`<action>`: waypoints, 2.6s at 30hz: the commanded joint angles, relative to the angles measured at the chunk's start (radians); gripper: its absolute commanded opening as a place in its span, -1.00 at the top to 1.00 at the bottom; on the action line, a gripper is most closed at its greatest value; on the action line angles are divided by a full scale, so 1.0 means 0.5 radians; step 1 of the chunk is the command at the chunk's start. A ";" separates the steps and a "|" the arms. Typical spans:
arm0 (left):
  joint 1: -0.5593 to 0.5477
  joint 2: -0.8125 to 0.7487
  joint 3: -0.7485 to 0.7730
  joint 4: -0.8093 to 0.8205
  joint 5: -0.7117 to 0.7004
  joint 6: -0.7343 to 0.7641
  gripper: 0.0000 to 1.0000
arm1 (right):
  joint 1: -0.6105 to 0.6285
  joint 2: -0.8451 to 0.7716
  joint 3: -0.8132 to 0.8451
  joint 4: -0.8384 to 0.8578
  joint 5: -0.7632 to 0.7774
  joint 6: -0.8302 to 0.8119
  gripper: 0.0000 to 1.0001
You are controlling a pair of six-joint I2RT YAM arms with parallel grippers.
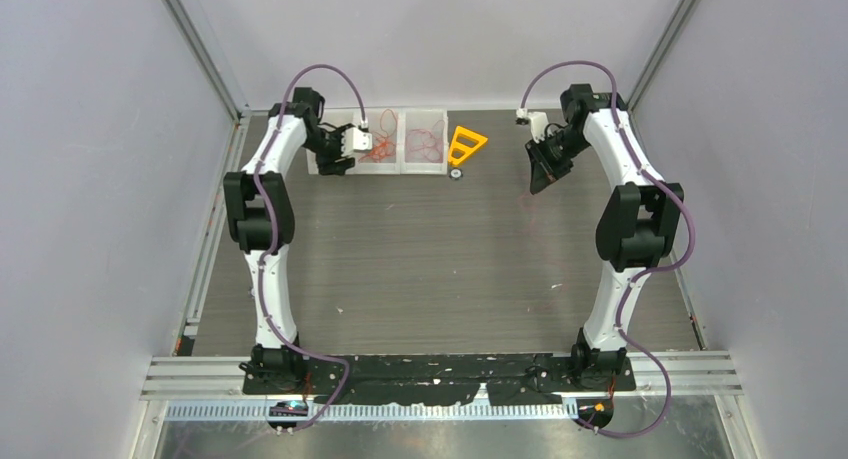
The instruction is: Untangle the cables
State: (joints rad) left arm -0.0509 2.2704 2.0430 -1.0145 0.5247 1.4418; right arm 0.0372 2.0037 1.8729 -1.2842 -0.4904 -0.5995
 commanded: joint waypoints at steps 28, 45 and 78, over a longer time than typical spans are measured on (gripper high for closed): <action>0.010 0.116 0.027 0.236 -0.181 -0.065 0.28 | -0.001 0.017 0.112 -0.042 0.014 -0.016 0.89; 0.012 -0.001 0.160 -0.093 0.062 0.115 0.64 | -0.001 0.024 0.137 -0.042 0.002 -0.007 0.89; 0.026 0.103 0.040 0.095 -0.132 0.152 -0.12 | -0.001 0.024 0.127 -0.053 0.004 -0.017 0.89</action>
State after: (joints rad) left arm -0.0437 2.3119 2.0399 -0.9771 0.4583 1.5009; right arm 0.0364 2.0167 1.9003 -1.2957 -0.4835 -0.6003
